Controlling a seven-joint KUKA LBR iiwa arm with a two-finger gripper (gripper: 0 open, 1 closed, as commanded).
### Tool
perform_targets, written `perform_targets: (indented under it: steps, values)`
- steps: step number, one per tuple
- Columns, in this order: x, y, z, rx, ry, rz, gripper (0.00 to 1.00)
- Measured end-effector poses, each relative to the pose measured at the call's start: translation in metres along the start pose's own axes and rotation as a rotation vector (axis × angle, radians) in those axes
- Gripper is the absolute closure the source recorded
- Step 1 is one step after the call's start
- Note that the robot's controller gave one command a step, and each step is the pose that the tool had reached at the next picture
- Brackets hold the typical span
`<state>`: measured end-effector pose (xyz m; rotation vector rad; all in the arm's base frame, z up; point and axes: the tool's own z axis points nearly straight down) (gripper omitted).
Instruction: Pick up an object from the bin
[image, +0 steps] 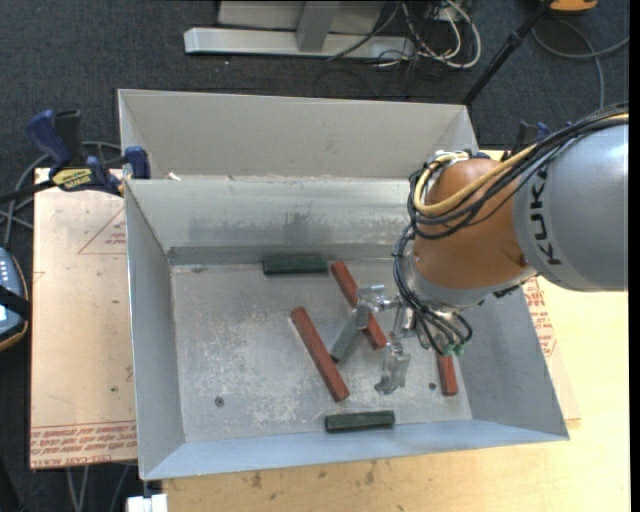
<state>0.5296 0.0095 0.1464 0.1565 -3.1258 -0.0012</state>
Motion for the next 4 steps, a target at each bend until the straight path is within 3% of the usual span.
perform_targets:
  steps: [1,2,3,4]
  values:
    - [-0.052,-0.045,0.07,-0.001,-0.025,0.156,0.0]
    - [-0.052,-0.044,0.069,-0.001,-0.023,0.154,1.0]
    - [-0.067,-0.044,-0.018,0.003,-0.02,-0.094,1.0]
    - [-0.061,-0.033,-0.072,0.002,-0.021,-0.108,1.0]
